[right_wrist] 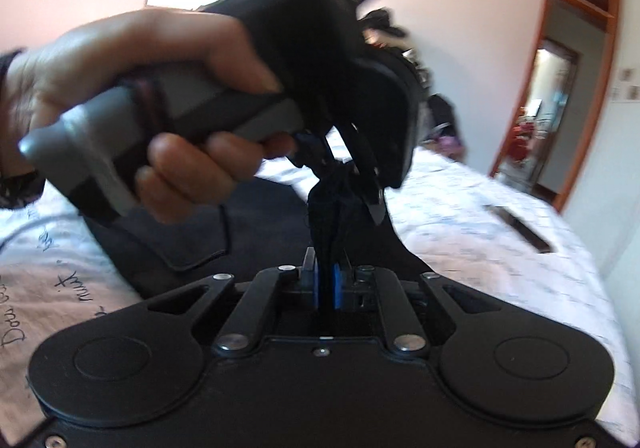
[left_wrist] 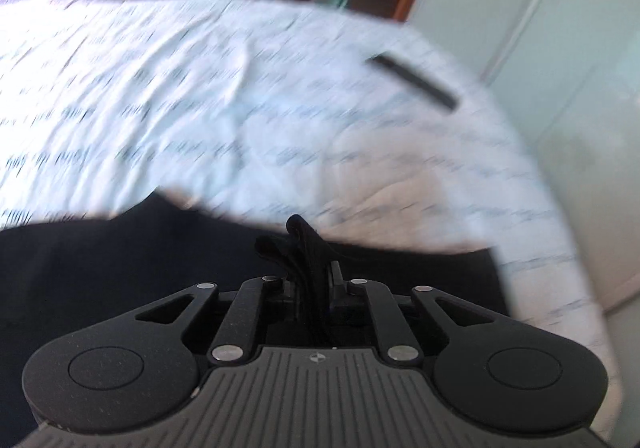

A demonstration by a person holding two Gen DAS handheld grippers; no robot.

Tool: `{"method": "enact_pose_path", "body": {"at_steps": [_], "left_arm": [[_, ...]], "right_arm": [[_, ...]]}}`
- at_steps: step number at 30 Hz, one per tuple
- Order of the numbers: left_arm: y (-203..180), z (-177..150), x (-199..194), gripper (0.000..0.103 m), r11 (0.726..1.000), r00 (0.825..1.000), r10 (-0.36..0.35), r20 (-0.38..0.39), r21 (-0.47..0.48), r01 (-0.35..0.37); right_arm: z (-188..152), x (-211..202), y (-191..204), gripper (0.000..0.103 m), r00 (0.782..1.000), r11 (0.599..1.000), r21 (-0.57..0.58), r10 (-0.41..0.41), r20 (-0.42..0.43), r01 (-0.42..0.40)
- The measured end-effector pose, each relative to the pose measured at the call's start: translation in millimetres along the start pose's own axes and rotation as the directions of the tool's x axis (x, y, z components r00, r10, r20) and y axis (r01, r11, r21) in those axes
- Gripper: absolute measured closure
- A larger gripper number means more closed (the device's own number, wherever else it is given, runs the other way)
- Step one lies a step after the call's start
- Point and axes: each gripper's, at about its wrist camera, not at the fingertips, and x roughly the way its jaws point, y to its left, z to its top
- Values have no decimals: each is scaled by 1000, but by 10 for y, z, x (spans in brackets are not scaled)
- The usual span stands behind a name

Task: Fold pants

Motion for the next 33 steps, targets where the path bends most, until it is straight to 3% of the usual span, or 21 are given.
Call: {"method": "enact_pose_path", "body": {"at_steps": [2, 4, 6, 8, 10, 11, 13, 15, 18, 21, 23, 26, 29, 33], "left_arm": [[197, -74, 145, 84, 999, 999, 37, -36, -17, -37], [278, -119, 90, 69, 998, 998, 56, 1, 12, -56], [276, -104, -62, 53, 990, 990, 132, 52, 46, -135], [260, -100, -294, 51, 970, 961, 219, 169, 67, -233], [262, -107, -530, 34, 952, 926, 272, 261, 69, -299], [247, -118, -630, 28, 951, 919, 272, 286, 66, -302], [189, -156, -743, 21, 965, 932, 219, 289, 77, -251], [65, -217, -722, 21, 979, 962, 138, 237, 113, -169], [-126, -387, -476, 21, 980, 986, 79, 145, 172, -104], [-206, -565, -95, 26, 957, 982, 166, 86, 226, -181], [-158, -669, -110, 26, 961, 980, 164, 115, 204, -185], [-199, -718, -280, 24, 965, 977, 142, 160, 199, -173], [-286, -731, -280, 17, 954, 963, 180, 199, 202, -220], [-331, -748, -71, 15, 948, 959, 225, 171, 190, -257]], "right_arm": [[-14, 165, 83, 95, 999, 999, -31, 18, -36, -19], [-29, 245, 94, 93, 994, 997, -31, 69, -85, -72], [-51, 144, 38, 75, 989, 992, -32, 118, -92, -121], [-63, -98, -146, 75, 984, 986, 2, 165, -61, -165], [-85, -329, -470, 75, 991, 989, 63, 135, -22, -133], [-103, -402, -648, 75, 995, 991, 98, 99, -17, -96], [-214, -471, -992, 75, 999, 986, 164, -14, -47, 22], [-380, -415, -1210, 74, 986, 971, 203, -97, -138, 123], [-581, -381, -1292, 74, 966, 962, 234, -83, -244, 142], [-741, -664, -1146, 74, 966, 973, 190, -86, -243, 134], [-639, -863, -1079, 71, 971, 966, 223, -77, -225, 129], [-639, -1186, -918, 59, 991, 951, 294, -64, -120, 97], [-469, -890, -1037, 59, 996, 960, 269, -72, -53, 84], [-421, -93, -1251, 60, 987, 962, 251, -74, -141, 108]]}}
